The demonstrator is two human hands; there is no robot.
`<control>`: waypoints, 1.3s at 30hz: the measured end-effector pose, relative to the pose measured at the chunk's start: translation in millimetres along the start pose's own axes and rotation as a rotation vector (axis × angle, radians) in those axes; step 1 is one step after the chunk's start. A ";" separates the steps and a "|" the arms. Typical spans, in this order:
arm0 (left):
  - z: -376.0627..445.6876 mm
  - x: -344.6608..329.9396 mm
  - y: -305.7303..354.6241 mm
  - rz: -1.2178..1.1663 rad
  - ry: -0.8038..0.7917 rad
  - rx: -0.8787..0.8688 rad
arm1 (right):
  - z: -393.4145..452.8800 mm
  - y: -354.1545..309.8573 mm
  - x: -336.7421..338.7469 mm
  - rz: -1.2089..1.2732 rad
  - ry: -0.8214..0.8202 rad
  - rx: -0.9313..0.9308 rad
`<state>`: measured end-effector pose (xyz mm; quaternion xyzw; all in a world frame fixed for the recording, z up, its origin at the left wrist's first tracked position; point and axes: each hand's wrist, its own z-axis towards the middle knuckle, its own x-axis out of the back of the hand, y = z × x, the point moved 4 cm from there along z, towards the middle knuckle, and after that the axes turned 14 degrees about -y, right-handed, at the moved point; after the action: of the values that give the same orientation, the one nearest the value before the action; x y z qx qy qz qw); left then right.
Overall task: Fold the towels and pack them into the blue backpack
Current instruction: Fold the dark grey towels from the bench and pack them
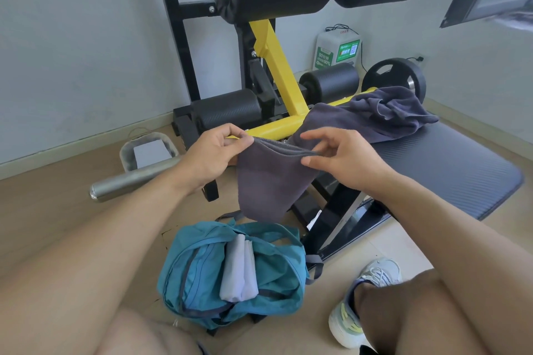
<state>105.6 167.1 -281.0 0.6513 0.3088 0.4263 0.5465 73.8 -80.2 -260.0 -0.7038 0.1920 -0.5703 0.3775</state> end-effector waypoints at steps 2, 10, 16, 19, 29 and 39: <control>-1.1 0.6 0.0 0.031 -0.036 0.010 | 0.9 2.8 1.1 -0.032 0.006 -0.013; -2.7 -4.4 7.0 0.174 -0.078 0.030 | -0.7 -2.8 3.9 0.129 0.172 0.092; -2.8 -30.4 16.7 0.400 -0.198 0.075 | -4.1 -17.5 -2.9 0.140 0.084 0.201; -1.0 -46.2 24.0 0.551 -0.174 0.018 | -3.3 -21.9 -10.3 0.139 0.020 0.242; 0.4 -47.4 28.3 0.698 -0.250 -0.035 | 6.2 -8.0 -22.0 0.234 -0.135 0.181; -4.0 -38.3 34.3 0.530 -0.293 -0.100 | 11.6 9.7 -52.2 0.020 -0.410 0.038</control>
<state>82.7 128.4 -255.8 0.7360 0.0247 0.4702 0.4865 72.0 -46.2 -302.3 -0.7958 0.1073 -0.4150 0.4277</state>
